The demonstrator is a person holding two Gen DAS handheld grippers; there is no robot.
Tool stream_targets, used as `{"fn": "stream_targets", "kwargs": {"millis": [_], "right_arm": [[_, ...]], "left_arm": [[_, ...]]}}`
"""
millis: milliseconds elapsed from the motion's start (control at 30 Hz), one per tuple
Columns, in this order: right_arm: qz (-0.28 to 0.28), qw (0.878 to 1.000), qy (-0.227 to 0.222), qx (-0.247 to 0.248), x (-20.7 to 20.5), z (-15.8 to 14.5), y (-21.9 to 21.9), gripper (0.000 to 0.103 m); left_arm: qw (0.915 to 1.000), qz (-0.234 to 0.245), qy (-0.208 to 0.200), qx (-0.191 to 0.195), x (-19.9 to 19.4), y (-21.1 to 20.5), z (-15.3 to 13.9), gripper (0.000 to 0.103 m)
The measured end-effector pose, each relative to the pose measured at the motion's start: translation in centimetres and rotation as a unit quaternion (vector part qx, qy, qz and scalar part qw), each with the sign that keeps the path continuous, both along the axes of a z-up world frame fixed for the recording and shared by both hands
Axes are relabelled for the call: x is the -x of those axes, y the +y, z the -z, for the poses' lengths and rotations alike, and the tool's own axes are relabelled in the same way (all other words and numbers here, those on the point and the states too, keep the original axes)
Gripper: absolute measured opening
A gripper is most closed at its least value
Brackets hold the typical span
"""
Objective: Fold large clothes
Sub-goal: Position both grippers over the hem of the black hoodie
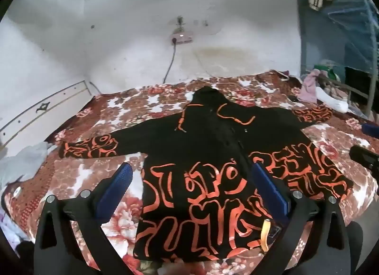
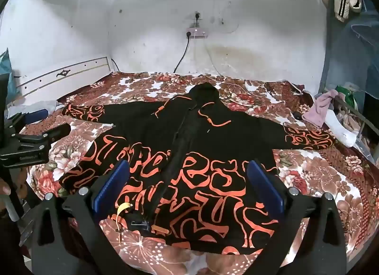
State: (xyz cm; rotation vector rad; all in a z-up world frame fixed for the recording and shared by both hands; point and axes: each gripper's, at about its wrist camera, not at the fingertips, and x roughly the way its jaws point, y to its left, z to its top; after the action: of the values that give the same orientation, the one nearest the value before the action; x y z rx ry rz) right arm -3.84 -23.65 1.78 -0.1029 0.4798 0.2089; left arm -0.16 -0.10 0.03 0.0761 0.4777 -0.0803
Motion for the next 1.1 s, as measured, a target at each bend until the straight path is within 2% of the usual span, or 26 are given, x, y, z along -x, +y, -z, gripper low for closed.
{"fn": "stream_targets", "kwargs": {"millis": [133, 167, 300, 533, 667, 1100], "right_arm": [[0.0, 1.0, -0.002, -0.001, 0.1, 0.0, 0.0, 0.098], [-0.001, 1.0, -0.002, 0.0, 0.1, 0.0, 0.1, 0.098], [-0.001, 1.0, -0.004, 0.0, 0.6, -0.2, 0.1, 0.098], [0.004, 1.0, 0.002, 0.0, -0.2, 0.6, 0.3, 0.098], [0.003, 1.0, 0.003, 0.002, 0.0, 1.0, 0.4, 0.098], [0.002, 1.0, 0.004, 0.005, -1.1, 1.5, 0.5, 0.098]], "left_arm": [[0.9991, 0.04, 0.0, 0.016, -0.1, 0.4, -0.1, 0.098], [0.9998, 0.013, -0.012, -0.001, 0.1, -0.3, 0.2, 0.098], [0.9991, 0.03, -0.009, 0.03, -0.4, 0.1, 0.3, 0.098], [0.9993, 0.037, -0.006, 0.005, -0.5, -1.7, 0.5, 0.098], [0.9998, 0.014, -0.014, 0.01, -0.5, -0.5, 0.3, 0.098], [0.9998, 0.006, -0.015, -0.008, -1.1, -0.3, 0.5, 0.098]]}}
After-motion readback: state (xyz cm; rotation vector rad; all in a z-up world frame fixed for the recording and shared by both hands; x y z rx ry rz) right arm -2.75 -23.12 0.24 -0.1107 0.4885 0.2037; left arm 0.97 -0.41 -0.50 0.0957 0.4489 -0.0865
